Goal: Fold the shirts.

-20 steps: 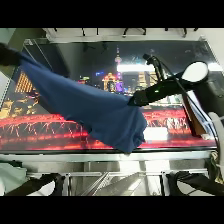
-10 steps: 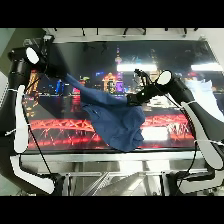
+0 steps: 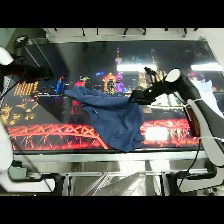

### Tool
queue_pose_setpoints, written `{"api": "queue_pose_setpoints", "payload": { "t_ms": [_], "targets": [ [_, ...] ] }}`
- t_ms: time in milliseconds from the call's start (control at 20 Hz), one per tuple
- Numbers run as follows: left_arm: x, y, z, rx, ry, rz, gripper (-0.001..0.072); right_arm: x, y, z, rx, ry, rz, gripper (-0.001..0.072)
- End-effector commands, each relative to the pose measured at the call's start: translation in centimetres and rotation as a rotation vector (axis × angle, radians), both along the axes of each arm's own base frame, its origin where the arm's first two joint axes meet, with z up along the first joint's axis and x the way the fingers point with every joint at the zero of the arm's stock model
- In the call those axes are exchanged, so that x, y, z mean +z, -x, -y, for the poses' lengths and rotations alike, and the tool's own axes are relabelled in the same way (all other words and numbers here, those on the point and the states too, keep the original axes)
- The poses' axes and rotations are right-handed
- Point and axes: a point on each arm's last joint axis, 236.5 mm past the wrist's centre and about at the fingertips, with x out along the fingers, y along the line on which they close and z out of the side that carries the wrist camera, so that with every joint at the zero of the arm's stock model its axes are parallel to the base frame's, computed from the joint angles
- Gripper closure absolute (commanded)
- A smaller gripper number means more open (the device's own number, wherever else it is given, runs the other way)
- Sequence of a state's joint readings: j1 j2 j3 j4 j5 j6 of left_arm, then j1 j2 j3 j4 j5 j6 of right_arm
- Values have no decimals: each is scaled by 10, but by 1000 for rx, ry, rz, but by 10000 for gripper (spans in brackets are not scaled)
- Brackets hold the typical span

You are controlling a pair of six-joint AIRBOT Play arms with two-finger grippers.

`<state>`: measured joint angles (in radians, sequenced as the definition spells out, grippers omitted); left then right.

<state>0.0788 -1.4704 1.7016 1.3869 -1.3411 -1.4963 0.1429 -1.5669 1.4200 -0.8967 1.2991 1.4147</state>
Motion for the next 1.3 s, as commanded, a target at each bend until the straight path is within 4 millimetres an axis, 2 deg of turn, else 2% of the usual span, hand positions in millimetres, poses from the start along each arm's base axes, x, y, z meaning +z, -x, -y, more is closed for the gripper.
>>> {"api": "queue_pose_setpoints", "payload": {
  "t_ms": [0, 150, 250, 300, 350, 550, 700, 900, 1050, 1250],
  "targets": [
    [-17, 99, 35, 0, 174, -109, 3, 21, 8, 30, -25, -8, -19, 4],
    [-71, 187, 108, -38, 428, -235, 3, 44, 6, 37, -43, -12, 49, 4],
    [-110, 226, 142, -28, 523, -301, 4, 54, 8, 37, -44, -14, 74, 4],
    [-127, 238, 155, -16, 550, -323, 4, 57, 8, 37, -44, -15, 82, 4],
    [-143, 248, 167, -11, 561, -339, 61, 60, 9, 37, -44, -15, 89, 4],
    [-177, 261, 215, -22, 579, -398, 60, 71, 12, 37, -46, -18, 113, 4],
    [-201, 264, 239, -64, 529, -480, 60, 79, 14, 37, -45, -19, 134, 4],
    [-215, 241, 258, -97, 503, -509, 60, 89, 18, 37, -38, -19, 158, 4],
    [-224, 230, 266, -101, 493, -532, 60, 90, 20, 37, -34, -19, 158, 4],
    [-246, 243, 266, -100, 472, -609, 61, 90, 20, 38, -23, -13, 166, 4]
  ]
}}
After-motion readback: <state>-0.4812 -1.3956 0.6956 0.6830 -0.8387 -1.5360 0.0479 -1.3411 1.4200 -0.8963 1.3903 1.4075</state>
